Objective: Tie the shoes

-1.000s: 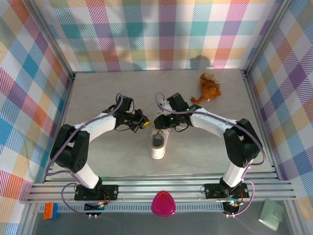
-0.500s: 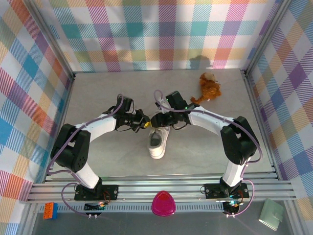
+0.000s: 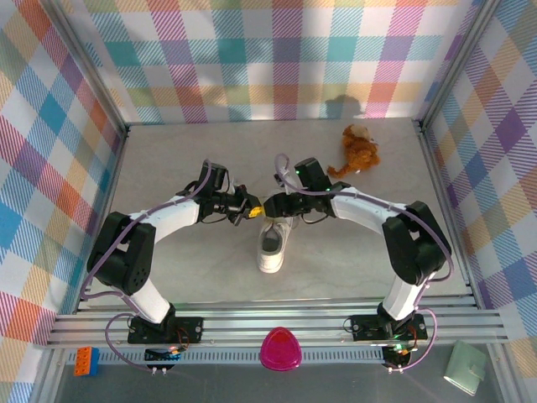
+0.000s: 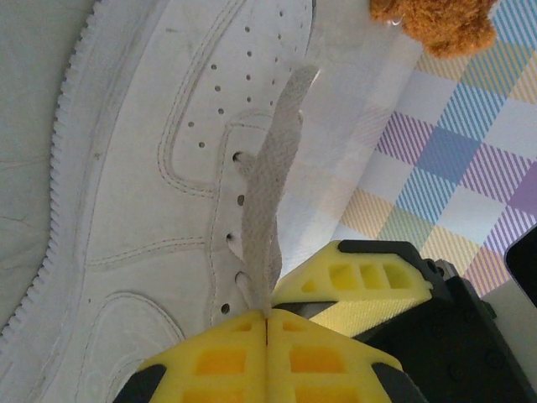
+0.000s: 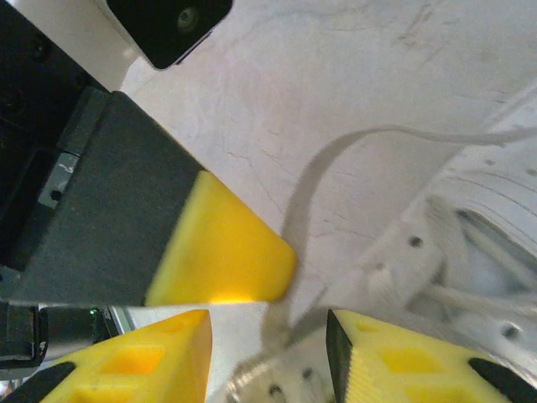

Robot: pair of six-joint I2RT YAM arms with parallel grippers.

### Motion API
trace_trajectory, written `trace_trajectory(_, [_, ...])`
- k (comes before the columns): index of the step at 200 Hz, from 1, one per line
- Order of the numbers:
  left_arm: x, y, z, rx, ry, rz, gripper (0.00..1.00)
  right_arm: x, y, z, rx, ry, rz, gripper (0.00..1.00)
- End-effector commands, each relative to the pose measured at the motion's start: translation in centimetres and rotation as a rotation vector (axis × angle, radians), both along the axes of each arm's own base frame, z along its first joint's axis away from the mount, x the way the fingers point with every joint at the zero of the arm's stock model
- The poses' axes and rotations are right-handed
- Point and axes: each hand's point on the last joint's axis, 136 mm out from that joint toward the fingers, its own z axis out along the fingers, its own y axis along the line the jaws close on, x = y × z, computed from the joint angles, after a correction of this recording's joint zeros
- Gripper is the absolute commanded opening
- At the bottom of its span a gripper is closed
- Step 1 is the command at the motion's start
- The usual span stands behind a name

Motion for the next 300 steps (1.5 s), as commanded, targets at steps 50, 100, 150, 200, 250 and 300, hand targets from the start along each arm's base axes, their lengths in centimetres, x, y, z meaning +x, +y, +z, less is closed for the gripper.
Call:
trace_trajectory(50, [-1.0, -0.3, -0.3, -0.017, 0.021, -0.055, 0.00, 0.1, -1.7, 2.0, -0.004, -0.043, -0.024, 0.38])
trace_trajectory(100, [-1.8, -0.3, -1.0, -0.022, 0.048, -0.077, 0.00, -0.5, -2.6, 0.2, -0.095, -0.043, 0.012, 0.26])
trace_trajectory(150, [-2.3, -0.9, -0.9, -0.040, 0.054, -0.096, 0.00, -1.5, -1.6, -0.5, -0.068, -0.034, 0.092, 0.26])
trace_trajectory(200, [-2.3, -1.3, -0.3, -0.065, 0.048, -0.101, 0.00, -2.1, -1.0, -0.7, -0.055, -0.049, 0.140, 0.30])
trace_trajectory(250, [-2.3, -1.4, -0.5, -0.067, 0.055, -0.102, 0.00, -2.3, -0.5, -0.5, -0.036, -0.062, 0.163, 0.32])
trace_trajectory(300, [-2.2, -1.6, -0.6, -0.070, 0.053, -0.104, 0.00, -2.3, 0.0, -0.9, -0.037, -0.058, 0.185, 0.33])
